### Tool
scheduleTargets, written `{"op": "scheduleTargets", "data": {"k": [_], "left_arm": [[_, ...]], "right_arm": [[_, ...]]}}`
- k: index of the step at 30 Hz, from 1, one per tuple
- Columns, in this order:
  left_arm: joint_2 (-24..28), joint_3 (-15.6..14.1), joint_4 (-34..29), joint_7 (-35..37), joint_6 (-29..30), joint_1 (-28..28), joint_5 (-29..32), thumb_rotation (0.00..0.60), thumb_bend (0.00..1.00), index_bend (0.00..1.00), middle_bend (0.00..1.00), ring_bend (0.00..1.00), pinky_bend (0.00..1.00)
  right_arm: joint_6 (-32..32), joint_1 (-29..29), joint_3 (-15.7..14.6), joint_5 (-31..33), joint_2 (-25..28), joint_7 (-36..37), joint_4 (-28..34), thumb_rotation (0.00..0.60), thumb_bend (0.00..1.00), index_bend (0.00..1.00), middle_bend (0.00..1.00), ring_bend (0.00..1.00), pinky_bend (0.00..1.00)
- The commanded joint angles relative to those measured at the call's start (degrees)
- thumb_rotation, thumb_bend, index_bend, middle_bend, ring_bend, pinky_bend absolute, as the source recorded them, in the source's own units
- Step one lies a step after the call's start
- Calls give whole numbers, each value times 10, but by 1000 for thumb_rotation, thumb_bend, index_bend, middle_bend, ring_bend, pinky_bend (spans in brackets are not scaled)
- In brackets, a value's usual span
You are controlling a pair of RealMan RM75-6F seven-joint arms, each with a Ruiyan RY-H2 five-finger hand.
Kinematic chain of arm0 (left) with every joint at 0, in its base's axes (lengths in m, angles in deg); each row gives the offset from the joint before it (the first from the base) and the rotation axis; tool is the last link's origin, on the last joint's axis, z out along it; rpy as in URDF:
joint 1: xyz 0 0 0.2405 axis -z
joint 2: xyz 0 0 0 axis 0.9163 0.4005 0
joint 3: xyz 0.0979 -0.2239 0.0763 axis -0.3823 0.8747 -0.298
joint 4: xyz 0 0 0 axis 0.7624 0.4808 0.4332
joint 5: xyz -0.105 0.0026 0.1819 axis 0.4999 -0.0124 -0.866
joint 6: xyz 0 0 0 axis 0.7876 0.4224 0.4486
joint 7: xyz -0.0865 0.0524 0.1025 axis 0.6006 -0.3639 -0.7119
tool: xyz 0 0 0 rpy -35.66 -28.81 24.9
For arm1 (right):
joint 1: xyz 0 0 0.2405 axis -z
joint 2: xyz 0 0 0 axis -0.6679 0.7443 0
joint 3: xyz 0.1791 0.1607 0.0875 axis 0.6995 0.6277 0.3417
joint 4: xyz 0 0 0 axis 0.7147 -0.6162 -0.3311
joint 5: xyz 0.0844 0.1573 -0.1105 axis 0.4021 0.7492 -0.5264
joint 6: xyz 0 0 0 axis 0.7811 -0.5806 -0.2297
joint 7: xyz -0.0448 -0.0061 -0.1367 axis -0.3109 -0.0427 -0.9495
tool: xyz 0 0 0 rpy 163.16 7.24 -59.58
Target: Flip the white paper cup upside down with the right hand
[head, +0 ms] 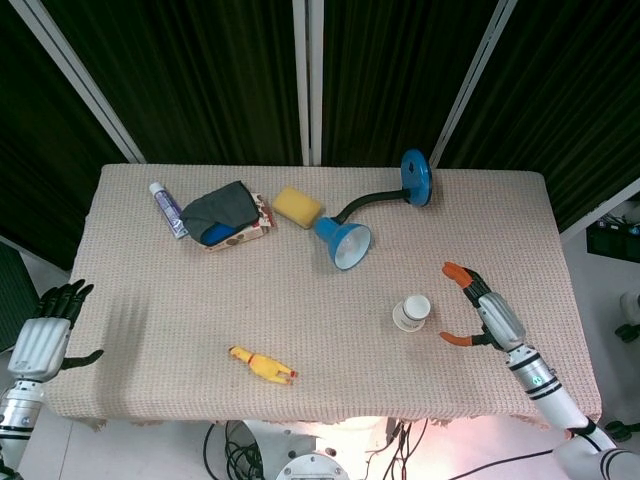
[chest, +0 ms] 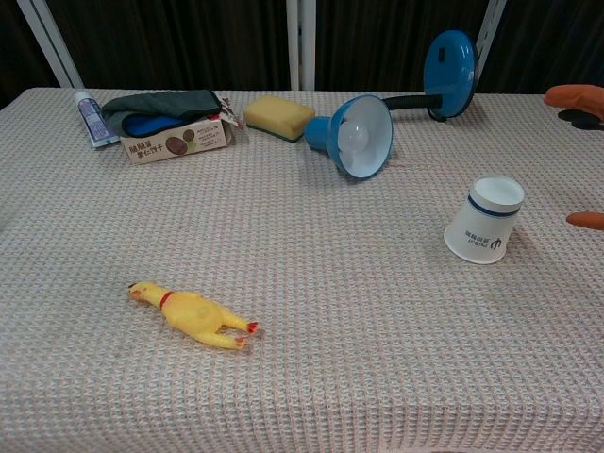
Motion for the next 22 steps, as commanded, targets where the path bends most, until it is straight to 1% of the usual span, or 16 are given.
{"op": "scheduleTargets", "data": {"k": [1, 2, 4, 6, 8, 11, 19, 22], "left_arm": [[3, 3, -6, -2, 3, 0, 2, 600, 70, 0, 0, 0, 52], [4, 4, -8, -3, 4, 0, 2, 600, 70, 0, 0, 0, 52], [6, 6, -12, -7, 7, -1, 4, 600, 70, 0, 0, 0, 52], [6, 8, -14, -9, 10, -2, 6, 600, 70, 0, 0, 0, 51], [8, 10, -15, -11, 13, -3, 8, 600, 70, 0, 0, 0, 51], [9, 11, -16, -12, 16, -5, 10, 600, 70, 0, 0, 0, 52], [5, 12, -11, -23, 12, -6, 18, 600, 70, 0, 0, 0, 52], [5, 13, -13, -25, 14, -8, 19, 600, 70, 0, 0, 0, 52]], "right_arm": [[-41, 77, 44, 102, 74, -377, 124, 600, 58, 0, 0, 0, 0], [-44, 87, 49, 121, 85, -420, 156, 600, 58, 0, 0, 0, 0], [-45, 105, 56, 157, 111, -485, 221, 600, 57, 0, 0, 0, 0], [-49, 116, 60, 174, 126, -517, 256, 600, 58, 0, 0, 0, 0], [-58, 128, 61, 181, 134, -527, 279, 600, 58, 0, 0, 0, 0], [-65, 140, 65, 185, 137, -524, 288, 600, 57, 0, 0, 0, 0], [-78, 156, 78, 181, 123, -507, 270, 600, 57, 0, 0, 0, 0], [-71, 161, 78, 182, 122, -498, 270, 600, 57, 0, 0, 0, 0]]}}
